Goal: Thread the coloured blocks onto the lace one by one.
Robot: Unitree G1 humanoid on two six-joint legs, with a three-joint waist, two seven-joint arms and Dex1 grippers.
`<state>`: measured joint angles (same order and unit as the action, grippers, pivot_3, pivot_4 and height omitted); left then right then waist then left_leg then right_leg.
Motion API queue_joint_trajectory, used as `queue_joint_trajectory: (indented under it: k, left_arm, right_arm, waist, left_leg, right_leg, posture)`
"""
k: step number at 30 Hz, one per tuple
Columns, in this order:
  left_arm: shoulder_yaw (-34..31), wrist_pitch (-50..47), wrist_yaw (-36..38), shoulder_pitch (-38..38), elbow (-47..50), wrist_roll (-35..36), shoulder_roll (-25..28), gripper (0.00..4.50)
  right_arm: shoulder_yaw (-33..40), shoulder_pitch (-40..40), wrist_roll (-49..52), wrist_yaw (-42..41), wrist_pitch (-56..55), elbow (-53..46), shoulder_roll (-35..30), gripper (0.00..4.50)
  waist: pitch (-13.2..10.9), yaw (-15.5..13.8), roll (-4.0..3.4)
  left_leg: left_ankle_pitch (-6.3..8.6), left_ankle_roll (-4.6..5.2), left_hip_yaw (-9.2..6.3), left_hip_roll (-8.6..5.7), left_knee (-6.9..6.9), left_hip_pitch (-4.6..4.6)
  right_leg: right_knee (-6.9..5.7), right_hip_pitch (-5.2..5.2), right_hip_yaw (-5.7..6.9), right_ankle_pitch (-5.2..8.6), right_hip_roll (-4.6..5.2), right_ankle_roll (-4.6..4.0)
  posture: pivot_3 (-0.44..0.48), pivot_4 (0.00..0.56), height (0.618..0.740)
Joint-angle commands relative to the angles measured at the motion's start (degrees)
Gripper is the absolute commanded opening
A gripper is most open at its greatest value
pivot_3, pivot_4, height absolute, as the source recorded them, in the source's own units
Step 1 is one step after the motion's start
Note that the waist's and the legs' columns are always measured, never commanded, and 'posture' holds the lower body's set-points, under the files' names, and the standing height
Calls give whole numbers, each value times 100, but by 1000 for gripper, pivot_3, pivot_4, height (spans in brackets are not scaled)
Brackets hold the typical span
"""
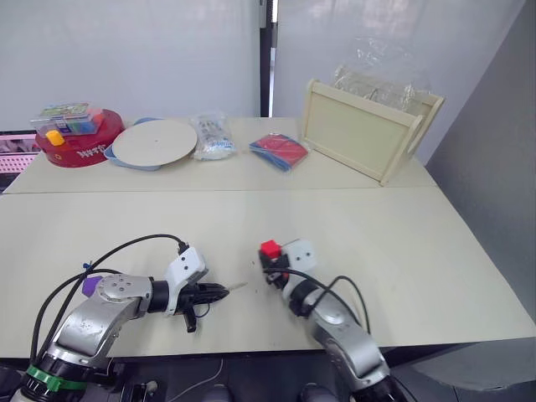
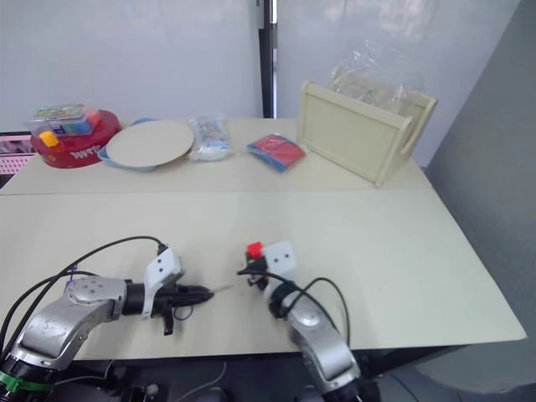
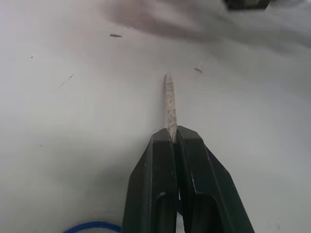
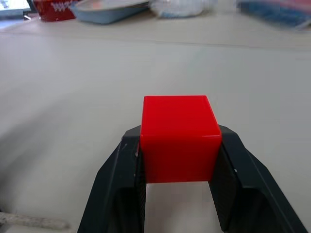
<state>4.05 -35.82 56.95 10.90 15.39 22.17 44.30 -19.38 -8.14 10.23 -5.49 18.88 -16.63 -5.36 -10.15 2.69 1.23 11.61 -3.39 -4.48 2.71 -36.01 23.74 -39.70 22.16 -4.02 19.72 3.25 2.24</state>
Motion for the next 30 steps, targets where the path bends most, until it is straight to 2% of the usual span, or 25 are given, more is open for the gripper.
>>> queue_joint_trajectory:
  k: [1, 10, 18, 20, 26, 27, 30]
  left_arm:
    - [40, 115, 76, 108, -2, 11, -13, 0]
    - [133, 169, 105, 250, -117, 16, -47, 0]
    - [197, 184, 127, 308, -151, -7, -104, 0]
    - [207, 185, 129, 327, -167, -13, -112, 0]
    - [218, 217, 141, 331, -217, -32, -130, 0]
    - [224, 219, 139, 338, -226, -37, -139, 0]
    - [220, 243, 145, 329, -241, -53, -157, 0]
  right_arm:
    - [115, 200, 22, -122, 355, -632, -120, 1175]
    - [-17, 997, 118, -208, 1436, -1500, -224, 1175]
    - [-131, 1265, -86, -171, 1243, -786, 18, 1175]
    - [-98, 1303, -68, -250, 1160, -787, 5, 2249]
    - [189, 1147, 214, -909, 1080, -1184, -442, 4311]
    - [243, 1082, 244, -1016, 1101, -1222, -548, 4473]
    - [492, 540, 527, -1851, 1252, -1327, -1284, 4473]
  waist:
    - [0, 7, 0]
    - [1, -20, 1]
    - [4, 2, 6]
    - [7, -2, 11]
    - [10, -17, 15]
    - [9, -30, 15]
    - [8, -35, 14]
  left_leg:
    - [0, 0, 0, 0, 0, 0]
    - [0, 0, 2, -3, 0, 6]
    - [0, 0, 1, 1, 2, 0]
    - [0, 0, 1, 1, 1, -3]
    - [0, 0, 2, 0, -3, -5]
    - [0, 0, 2, 0, -4, -5]
    - [0, 0, 2, -4, -14, 0]
  right_leg:
    - [-1, 0, 0, 0, -1, 0]
    - [5, 1, -2, 0, 4, 0]
    - [3, 0, -2, 0, -1, 0]
    - [2, -2, -1, 0, -1, 0]
    - [2, -10, -1, 0, 1, 0]
    - [2, -10, -1, 0, 1, 0]
    - [2, -11, -1, 0, 3, 0]
  posture:
    - [0, 150, 740]
    - [0, 150, 740]
    - [0, 150, 740]
    - [0, 150, 740]
    - [0, 150, 740]
    - [0, 150, 740]
    - [0, 150, 740]
